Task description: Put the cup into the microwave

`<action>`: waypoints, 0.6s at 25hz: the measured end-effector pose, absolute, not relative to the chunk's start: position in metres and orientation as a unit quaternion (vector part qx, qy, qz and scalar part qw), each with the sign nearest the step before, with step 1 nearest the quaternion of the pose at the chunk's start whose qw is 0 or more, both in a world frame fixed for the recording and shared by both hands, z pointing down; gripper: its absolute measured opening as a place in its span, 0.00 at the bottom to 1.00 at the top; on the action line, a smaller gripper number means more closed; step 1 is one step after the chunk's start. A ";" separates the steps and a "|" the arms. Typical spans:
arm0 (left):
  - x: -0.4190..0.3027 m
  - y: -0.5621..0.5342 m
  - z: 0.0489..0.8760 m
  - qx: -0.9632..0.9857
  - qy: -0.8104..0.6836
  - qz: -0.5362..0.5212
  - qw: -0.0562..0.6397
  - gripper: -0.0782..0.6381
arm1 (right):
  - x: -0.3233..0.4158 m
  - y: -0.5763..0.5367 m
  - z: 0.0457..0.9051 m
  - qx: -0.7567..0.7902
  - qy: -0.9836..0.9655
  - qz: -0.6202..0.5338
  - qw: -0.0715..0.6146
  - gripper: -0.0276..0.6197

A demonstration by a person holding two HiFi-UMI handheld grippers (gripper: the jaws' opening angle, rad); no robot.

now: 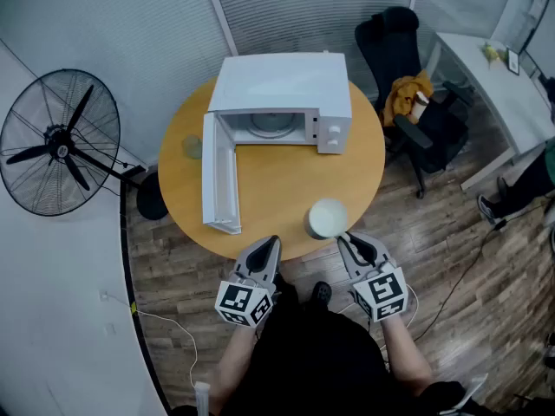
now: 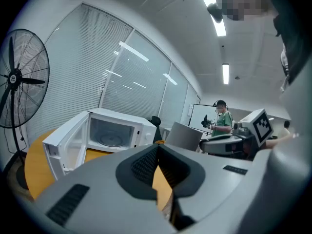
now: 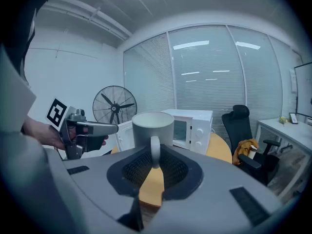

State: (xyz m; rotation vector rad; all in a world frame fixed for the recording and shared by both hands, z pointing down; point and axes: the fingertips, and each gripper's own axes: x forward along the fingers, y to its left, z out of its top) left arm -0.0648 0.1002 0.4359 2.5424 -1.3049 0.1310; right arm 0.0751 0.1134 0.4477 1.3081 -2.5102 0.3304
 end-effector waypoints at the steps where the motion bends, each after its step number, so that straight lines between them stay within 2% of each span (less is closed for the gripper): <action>1: -0.065 0.102 0.435 0.880 -0.451 0.045 0.140 0.10 | 0.075 0.115 0.447 0.454 -0.871 0.114 0.147 0.13; 15: -0.055 0.111 0.435 0.885 -0.442 0.050 0.140 0.10 | 0.076 0.122 0.447 0.451 -0.873 0.122 0.140 0.13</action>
